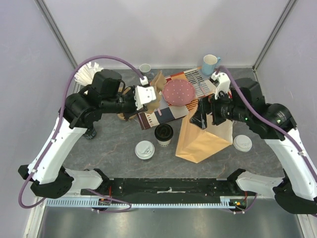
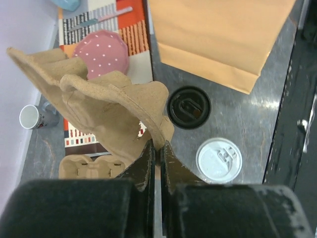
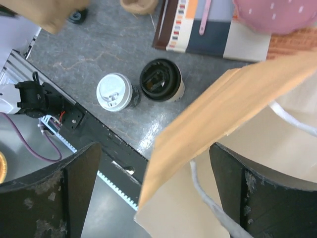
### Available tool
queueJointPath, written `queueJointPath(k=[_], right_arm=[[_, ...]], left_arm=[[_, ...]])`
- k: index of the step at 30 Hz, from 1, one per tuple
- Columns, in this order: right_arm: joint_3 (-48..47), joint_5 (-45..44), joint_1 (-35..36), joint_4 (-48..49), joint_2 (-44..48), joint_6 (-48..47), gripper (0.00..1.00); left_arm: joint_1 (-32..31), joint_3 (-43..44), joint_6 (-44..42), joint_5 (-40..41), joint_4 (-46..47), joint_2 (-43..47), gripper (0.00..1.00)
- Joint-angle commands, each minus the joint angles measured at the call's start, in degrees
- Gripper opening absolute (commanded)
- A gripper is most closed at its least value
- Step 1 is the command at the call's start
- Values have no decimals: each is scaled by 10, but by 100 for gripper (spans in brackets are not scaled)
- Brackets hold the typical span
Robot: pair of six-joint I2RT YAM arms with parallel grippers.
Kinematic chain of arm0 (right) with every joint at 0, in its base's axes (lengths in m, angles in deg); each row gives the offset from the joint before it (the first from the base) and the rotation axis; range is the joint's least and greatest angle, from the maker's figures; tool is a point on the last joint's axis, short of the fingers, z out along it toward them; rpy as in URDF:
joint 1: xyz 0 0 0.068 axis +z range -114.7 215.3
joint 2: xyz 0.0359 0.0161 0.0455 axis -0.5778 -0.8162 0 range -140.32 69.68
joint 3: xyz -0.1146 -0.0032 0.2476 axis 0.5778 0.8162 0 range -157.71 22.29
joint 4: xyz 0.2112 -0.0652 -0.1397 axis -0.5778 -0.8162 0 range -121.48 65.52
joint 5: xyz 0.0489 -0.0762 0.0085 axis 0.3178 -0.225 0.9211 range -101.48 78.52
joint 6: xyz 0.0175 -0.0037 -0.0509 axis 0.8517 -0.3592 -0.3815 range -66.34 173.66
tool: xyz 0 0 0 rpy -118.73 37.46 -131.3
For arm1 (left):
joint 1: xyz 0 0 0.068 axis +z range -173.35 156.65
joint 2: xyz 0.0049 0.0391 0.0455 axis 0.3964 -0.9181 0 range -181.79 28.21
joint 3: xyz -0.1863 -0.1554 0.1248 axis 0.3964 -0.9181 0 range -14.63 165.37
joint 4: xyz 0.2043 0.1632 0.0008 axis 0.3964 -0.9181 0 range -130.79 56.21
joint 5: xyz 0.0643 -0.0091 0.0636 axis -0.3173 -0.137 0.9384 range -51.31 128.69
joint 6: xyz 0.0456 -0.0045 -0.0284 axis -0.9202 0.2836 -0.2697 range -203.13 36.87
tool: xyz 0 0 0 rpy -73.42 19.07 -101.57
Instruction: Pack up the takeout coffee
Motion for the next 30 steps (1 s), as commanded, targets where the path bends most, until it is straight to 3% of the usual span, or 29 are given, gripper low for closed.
queueJointPath(k=[1,4,10,14,19,20,23,25,28,30], right_arm=[[-104,2,1,-40,-10,-120,98],[-127,27,1,-23,-18,-131,98],[49,23,1,18,-21,-114,95],[71,7,0,29,-5,-111,74],[107,-6,1,40,4,-88,65],[111,-9,1,45,6,-81,52],[121,-42,0,58,17,-55,26],[137,-63,1,61,19,-39,19],[144,-85,0,63,17,-22,0],[132,-95,1,58,13,-20,0]], left_arm=[[-50,-2,-113,93,-62,18,2],[-73,-6,-152,137,-77,28,2],[-91,-17,-140,139,-92,37,2],[-91,-11,-122,121,-78,44,2],[-91,-13,-115,117,-68,42,2],[-91,-15,-114,117,-67,44,2],[-91,-31,-116,120,-61,47,2],[-91,-47,-111,129,-56,52,2],[-92,-54,-103,139,-48,53,2],[-91,-47,-98,144,-45,54,2]])
